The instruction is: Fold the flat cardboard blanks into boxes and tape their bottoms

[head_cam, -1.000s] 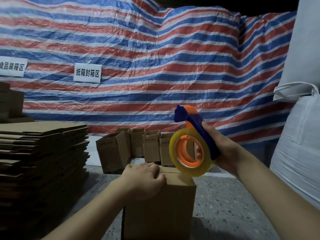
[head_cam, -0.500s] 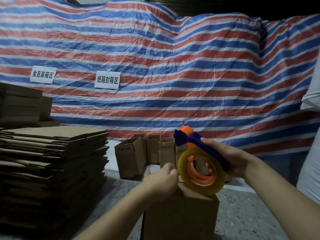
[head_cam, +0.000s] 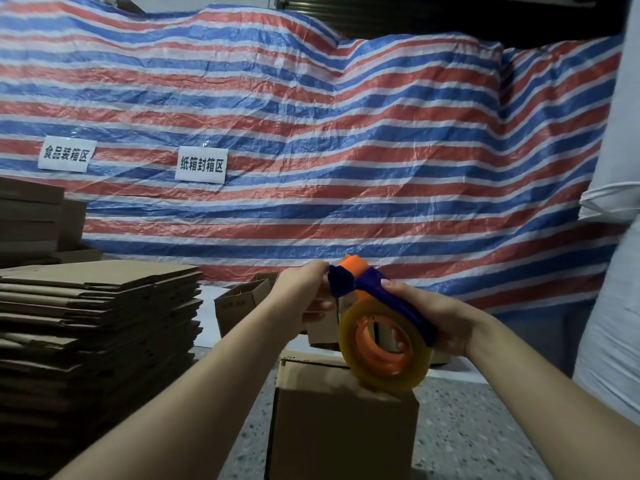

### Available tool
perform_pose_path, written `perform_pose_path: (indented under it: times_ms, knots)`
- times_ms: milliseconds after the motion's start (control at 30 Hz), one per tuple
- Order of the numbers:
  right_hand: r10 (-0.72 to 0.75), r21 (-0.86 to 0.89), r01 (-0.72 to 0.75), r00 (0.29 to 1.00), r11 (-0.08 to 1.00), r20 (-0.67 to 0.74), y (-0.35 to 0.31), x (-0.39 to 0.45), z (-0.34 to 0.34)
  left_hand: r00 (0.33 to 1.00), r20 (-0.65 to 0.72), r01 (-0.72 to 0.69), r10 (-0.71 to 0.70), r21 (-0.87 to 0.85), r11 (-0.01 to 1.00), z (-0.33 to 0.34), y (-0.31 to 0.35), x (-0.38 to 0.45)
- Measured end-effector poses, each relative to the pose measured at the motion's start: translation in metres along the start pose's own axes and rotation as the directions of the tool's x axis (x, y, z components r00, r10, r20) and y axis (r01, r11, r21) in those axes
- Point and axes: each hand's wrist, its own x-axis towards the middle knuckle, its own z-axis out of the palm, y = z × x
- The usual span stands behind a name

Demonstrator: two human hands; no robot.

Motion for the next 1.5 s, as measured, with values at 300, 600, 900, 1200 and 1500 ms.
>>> perform_pose_path:
  times_ms: [300, 600, 900, 1200, 1500]
  knots:
    - [0.086, -0.077, -0.081, 0.995, 0.994, 0.054, -0.013, 0.006, 0.002, 0.978, -0.2, 0.007, -0.05, -0.211, 0.978, 0.024, -0.051, -0.003]
    - [0.243, -0.364, -0.217, 0.97, 0.906, 0.025, -0.04, 0.005, -0.006, 0.954, -0.271, 0.036, -0.131, -0.33, 0.943, 0.019, -0.071, -0.002]
    - [0.254, -0.427, -0.215, 0.967, 0.878, 0.034, -0.055, 0.012, -0.009, 0.877, -0.268, 0.123, -0.398, -0.675, 0.727, 0.015, -0.067, 0.006]
    - [0.361, -0.56, -0.308, 0.932, 0.769, -0.017, -0.064, 0.038, 0.002, 0.874, -0.347, 0.043, -0.339, -0.64, 0.767, -0.002, -0.065, 0.006]
    - [0.408, -0.695, -0.306, 0.913, 0.651, -0.02, -0.079, 0.051, 0.028, 0.906, -0.391, 0.099, -0.16, -0.173, 0.98, -0.038, -0.095, -0.011]
